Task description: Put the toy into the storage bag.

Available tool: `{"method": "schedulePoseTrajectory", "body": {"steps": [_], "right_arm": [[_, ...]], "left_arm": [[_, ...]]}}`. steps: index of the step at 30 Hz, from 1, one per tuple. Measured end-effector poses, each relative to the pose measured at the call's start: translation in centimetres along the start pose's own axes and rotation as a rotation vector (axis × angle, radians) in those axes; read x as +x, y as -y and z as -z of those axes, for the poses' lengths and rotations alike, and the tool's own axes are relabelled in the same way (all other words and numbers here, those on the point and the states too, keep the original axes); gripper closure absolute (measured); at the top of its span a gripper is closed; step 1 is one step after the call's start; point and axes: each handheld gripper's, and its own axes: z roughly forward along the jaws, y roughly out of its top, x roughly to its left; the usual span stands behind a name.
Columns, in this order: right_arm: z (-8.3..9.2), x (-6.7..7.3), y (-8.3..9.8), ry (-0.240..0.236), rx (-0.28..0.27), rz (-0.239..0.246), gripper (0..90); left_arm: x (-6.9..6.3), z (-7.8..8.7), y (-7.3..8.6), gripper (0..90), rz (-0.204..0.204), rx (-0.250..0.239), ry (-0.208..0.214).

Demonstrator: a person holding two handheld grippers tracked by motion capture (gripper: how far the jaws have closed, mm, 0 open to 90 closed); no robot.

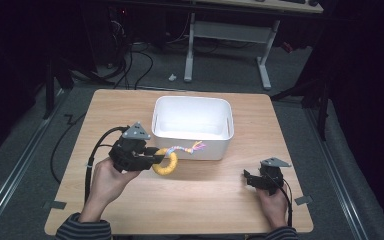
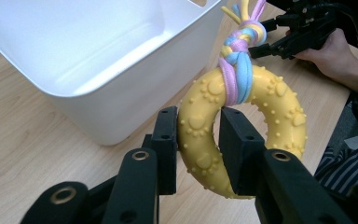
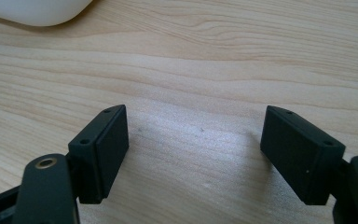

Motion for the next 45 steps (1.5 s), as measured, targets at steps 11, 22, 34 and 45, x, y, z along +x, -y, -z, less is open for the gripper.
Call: {"method": "schedulePoseTrajectory", "body": {"steps": [11,22,34,45], "right_arm": [[0.0,0.0,0.0,-0.002,0.000,0.002,23.4],[0.0,0.0,0.0,-0.004,-0.001,0.003,23.4],[0.0,0.0,0.0,-0.005,-0.001,0.004,23.4],[0.0,0.0,0.0,-0.005,0.000,0.003,23.4]], "left_arm": [[0.7,-0.4,-1.3,68.5,0.009,-0.005,0.012],[2.0,-1.3,-3.1,68.5,0.034,-0.009,-0.005],[3.3,-3.1,-5.0,68.4,0.052,0.004,-0.034],[4.6,-4.9,-5.9,68.4,0.085,0.019,-0.058]]}}
